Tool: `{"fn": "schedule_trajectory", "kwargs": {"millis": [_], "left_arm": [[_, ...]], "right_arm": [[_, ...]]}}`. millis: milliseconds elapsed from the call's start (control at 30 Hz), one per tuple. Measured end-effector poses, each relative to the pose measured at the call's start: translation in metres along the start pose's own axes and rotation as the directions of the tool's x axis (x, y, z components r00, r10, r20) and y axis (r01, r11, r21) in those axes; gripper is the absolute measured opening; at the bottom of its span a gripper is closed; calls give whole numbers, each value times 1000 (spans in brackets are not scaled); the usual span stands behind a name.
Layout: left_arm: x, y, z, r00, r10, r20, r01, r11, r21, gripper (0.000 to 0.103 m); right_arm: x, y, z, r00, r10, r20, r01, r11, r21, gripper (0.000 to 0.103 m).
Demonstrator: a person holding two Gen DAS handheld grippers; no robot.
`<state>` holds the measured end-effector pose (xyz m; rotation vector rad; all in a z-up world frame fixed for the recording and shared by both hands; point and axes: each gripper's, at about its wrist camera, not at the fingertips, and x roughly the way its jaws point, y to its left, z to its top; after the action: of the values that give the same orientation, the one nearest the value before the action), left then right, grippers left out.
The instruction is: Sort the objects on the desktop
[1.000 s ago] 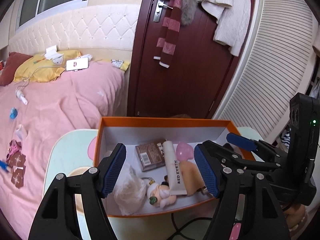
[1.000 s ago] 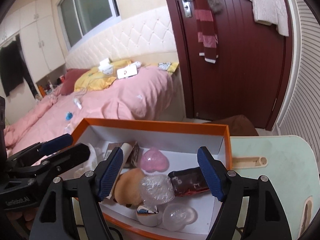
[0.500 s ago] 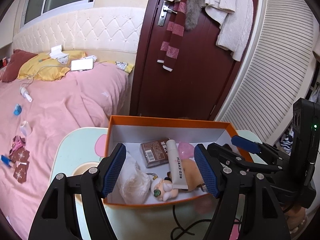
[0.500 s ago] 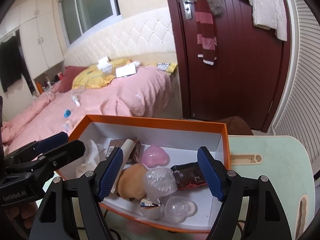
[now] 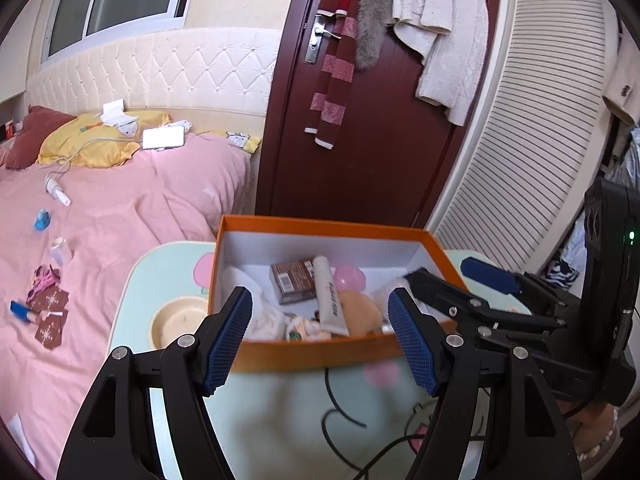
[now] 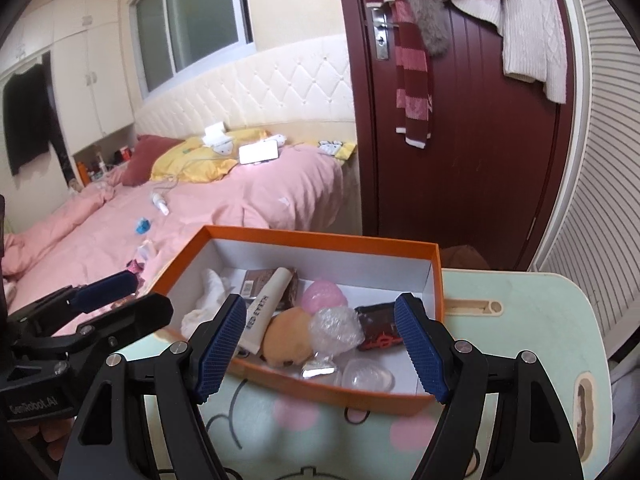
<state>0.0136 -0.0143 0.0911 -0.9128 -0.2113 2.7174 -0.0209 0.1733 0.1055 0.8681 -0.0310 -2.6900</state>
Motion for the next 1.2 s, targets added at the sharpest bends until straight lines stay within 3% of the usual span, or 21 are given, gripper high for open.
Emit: {"fn": "schedule_trajectory", "kwargs": {"millis": [300, 600, 767, 867, 933, 1200], "left_arm": [[-4, -7, -40, 996, 26, -85, -26, 1000, 2, 71], [23, -7, -75, 976, 104, -193, -99, 994, 36, 71], [34, -13, -81, 961, 175, -213, -158, 983, 95, 89], [39, -16, -83, 954, 208, -215, -186, 975, 119, 91], [40, -14, -84, 952, 213, -220, -193, 975, 107, 103], [41, -14, -87, 950, 223, -218, -201, 972, 121, 103]], "right_arm": [[-21, -4, -40, 998, -33, -62, 36, 999, 39, 77], [-12, -11, -73, 982, -97, -161, 111, 991, 77, 77], [8, -16, -88, 963, -122, -241, 147, 985, 86, 80], [14, -13, -93, 947, -213, -241, 229, 973, 39, 93], [17, -19, -93, 941, -233, -244, 252, 966, 53, 103], [18, -24, -93, 940, -243, -239, 264, 963, 61, 103]]}}
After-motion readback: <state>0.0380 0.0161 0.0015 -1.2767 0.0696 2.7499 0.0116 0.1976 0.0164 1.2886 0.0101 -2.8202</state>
